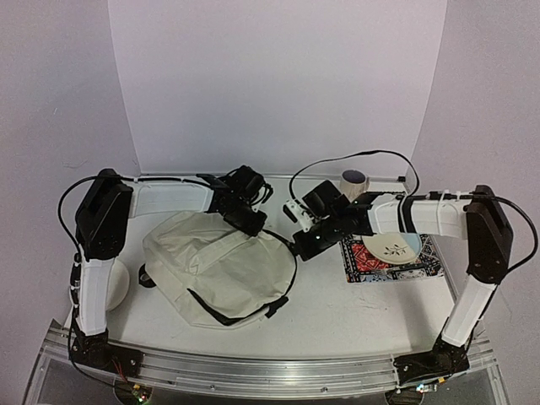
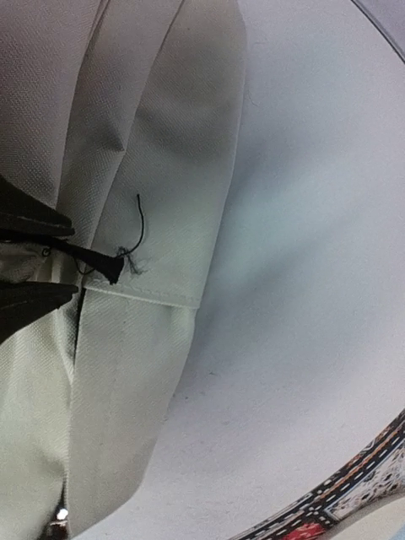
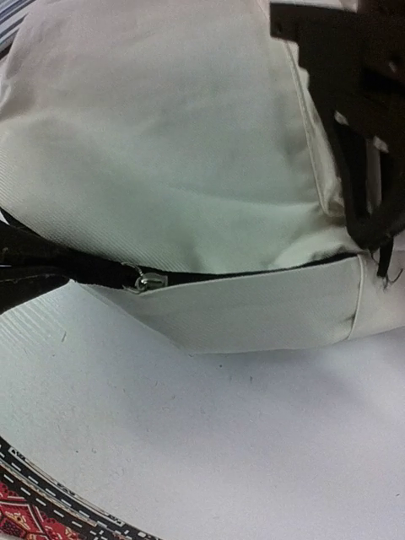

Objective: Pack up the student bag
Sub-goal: Hold the lower front pocket of the student bag, then zip the student bag into the largest pocket of the bag.

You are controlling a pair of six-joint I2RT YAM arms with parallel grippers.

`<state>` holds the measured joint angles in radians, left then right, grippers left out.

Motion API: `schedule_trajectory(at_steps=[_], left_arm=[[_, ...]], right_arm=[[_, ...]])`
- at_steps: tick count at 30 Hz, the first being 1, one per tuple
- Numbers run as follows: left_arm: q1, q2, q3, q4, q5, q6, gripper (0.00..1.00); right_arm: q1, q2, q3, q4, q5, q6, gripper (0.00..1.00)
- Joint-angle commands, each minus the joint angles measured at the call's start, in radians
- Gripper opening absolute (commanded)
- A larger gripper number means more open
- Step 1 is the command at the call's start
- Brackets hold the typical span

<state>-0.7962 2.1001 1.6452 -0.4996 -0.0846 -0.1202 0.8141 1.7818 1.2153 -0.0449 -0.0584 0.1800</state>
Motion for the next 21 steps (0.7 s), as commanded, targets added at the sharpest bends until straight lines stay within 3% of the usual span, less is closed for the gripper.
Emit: schedule_trajectory(at_steps=[1, 14, 21], left_arm=[[0.036, 0.052, 0.124, 0.005, -0.064, -0.03, 0.01], [0.142, 0.212, 0.451, -0.006, -0.084, -0.141, 0.0], [0.144, 0.215, 0.461, -0.002, -0.024, -0.169, 0.04]], right_arm=[[0.047, -0.097, -0.061, -0.065, -0.05, 0.049, 0.0], [0.24, -0.2, -0.197, -0.078, -0.116, 0.254, 0.0], [0.341, -0.128, -0.159, -0.024, -0.154, 0.318, 0.0]])
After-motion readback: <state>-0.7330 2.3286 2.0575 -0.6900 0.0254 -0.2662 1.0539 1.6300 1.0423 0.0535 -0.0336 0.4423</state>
